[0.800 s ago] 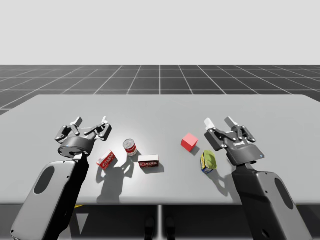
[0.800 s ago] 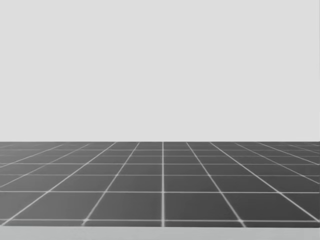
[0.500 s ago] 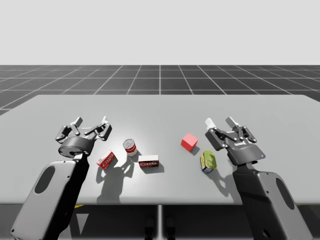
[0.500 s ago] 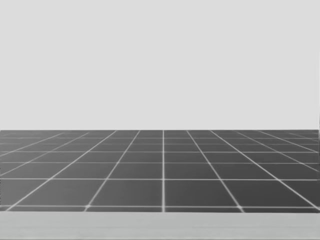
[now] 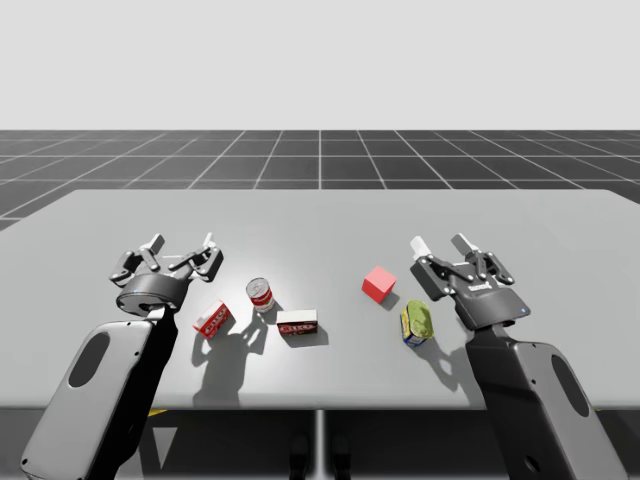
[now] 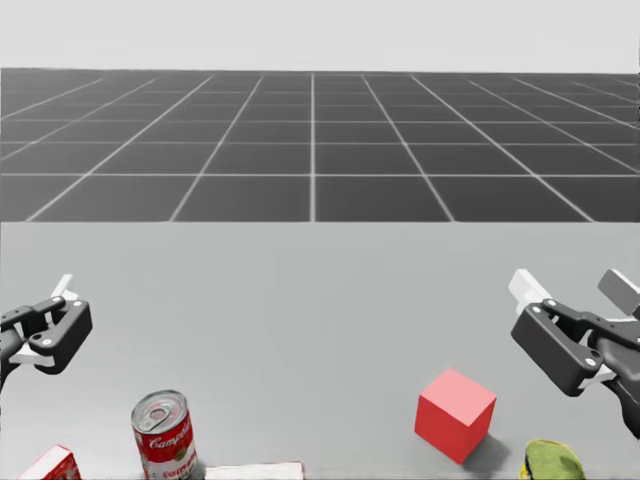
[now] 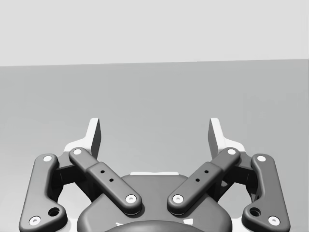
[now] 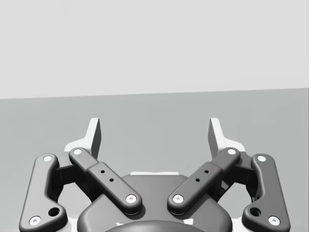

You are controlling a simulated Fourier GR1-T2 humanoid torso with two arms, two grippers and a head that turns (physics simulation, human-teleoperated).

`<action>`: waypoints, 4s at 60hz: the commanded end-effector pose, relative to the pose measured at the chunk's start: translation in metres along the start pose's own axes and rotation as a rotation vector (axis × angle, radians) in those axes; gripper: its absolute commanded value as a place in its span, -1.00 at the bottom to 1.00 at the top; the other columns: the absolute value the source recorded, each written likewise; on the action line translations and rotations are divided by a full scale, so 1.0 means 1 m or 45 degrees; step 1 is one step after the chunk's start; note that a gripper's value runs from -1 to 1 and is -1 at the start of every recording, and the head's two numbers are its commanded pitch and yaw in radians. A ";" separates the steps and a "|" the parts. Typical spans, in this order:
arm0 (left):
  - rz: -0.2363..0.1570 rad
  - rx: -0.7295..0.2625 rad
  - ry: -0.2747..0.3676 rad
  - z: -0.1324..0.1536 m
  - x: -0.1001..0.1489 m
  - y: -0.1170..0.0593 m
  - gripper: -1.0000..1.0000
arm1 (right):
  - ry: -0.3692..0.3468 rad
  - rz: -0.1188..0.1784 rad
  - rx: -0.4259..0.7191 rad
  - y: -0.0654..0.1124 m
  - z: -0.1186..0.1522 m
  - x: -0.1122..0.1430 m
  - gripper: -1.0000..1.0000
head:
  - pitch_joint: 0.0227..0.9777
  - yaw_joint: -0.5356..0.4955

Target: Find the red cube and pick it up.

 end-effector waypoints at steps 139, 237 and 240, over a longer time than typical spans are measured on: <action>-0.013 -0.017 0.011 -0.001 -0.001 -0.004 -1.00 | 0.371 0.045 -0.760 0.125 0.004 -0.140 -1.00 | 0.58 -0.43; -0.017 -0.015 0.011 -0.001 -0.002 -0.004 -1.00 | 0.449 0.223 -0.773 0.099 -0.031 -0.156 1.00 | -0.04 -0.47; -0.016 -0.015 0.011 -0.001 -0.002 -0.004 -1.00 | 0.448 0.223 -0.771 0.099 -0.031 -0.157 1.00 | -0.07 -0.47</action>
